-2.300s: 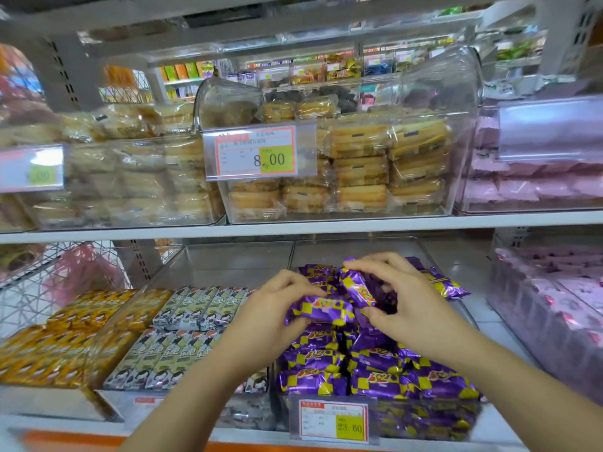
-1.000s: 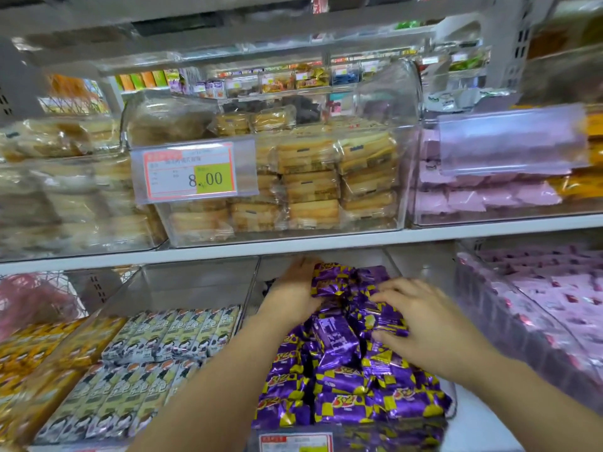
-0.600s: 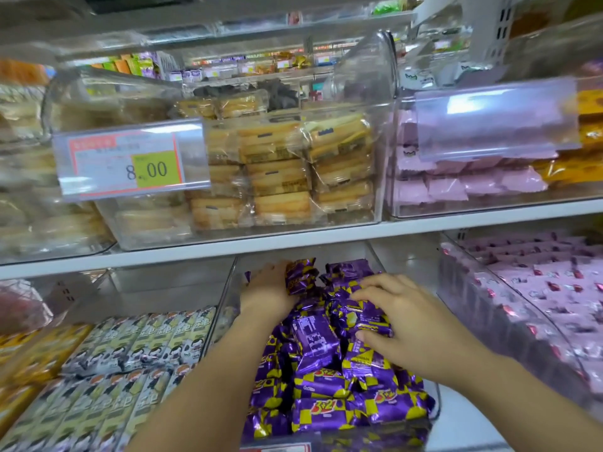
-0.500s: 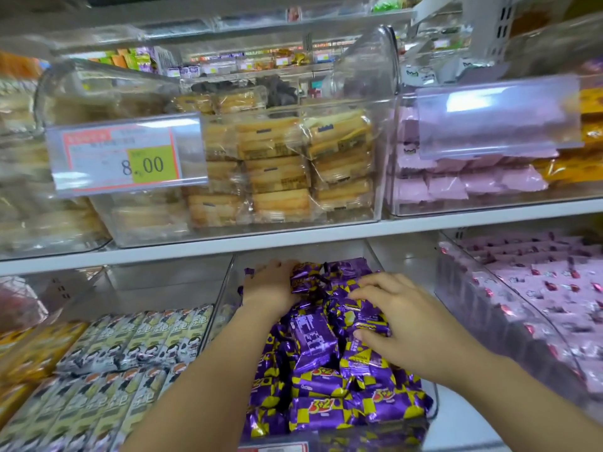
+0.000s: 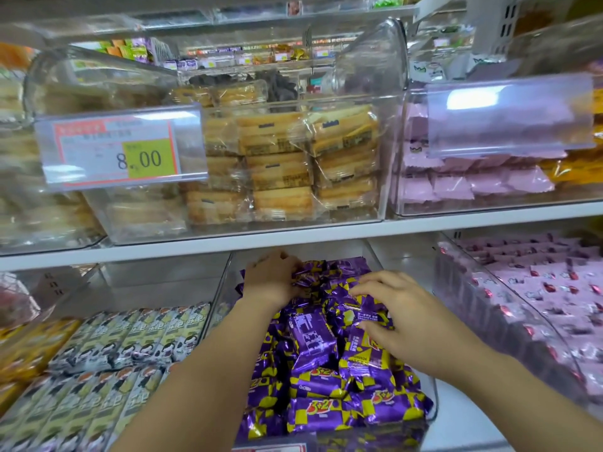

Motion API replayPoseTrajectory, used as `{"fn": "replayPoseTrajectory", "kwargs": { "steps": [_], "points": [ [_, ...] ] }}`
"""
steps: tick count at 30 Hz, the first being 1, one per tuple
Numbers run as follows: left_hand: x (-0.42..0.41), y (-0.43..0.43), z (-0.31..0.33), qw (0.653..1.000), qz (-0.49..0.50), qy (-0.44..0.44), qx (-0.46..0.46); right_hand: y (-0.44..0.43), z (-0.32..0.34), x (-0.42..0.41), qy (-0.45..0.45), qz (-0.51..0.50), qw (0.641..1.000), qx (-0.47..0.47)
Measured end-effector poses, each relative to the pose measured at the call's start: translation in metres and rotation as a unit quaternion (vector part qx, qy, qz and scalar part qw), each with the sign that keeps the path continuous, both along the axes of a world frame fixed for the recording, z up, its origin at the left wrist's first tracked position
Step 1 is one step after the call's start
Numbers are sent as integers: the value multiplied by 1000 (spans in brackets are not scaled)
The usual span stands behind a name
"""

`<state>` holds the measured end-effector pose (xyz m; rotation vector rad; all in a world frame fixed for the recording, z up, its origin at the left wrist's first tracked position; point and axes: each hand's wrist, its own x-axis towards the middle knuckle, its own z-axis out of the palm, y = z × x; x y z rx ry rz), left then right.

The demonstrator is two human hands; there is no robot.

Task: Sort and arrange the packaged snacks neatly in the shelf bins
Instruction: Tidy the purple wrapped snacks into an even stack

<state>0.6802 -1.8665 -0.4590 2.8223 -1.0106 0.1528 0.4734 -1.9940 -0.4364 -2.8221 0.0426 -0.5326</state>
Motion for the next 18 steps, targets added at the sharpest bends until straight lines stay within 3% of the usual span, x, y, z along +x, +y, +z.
{"fn": "replayPoseTrajectory", "kwargs": {
  "steps": [4,9,13,18],
  "points": [
    [-9,9,11,997,-26,55,-46,-2,-2,3,1,-8,1000,1],
    [-37,31,42,967,-144,177,-110,-4,-4,6,3,-21,1000,4],
    [-58,57,60,909,-197,368,-8,-2,-3,6,7,-20,1000,-7],
    [-72,59,54,929,-217,263,140,1,-2,2,14,-21,1000,-8]
  ]
}}
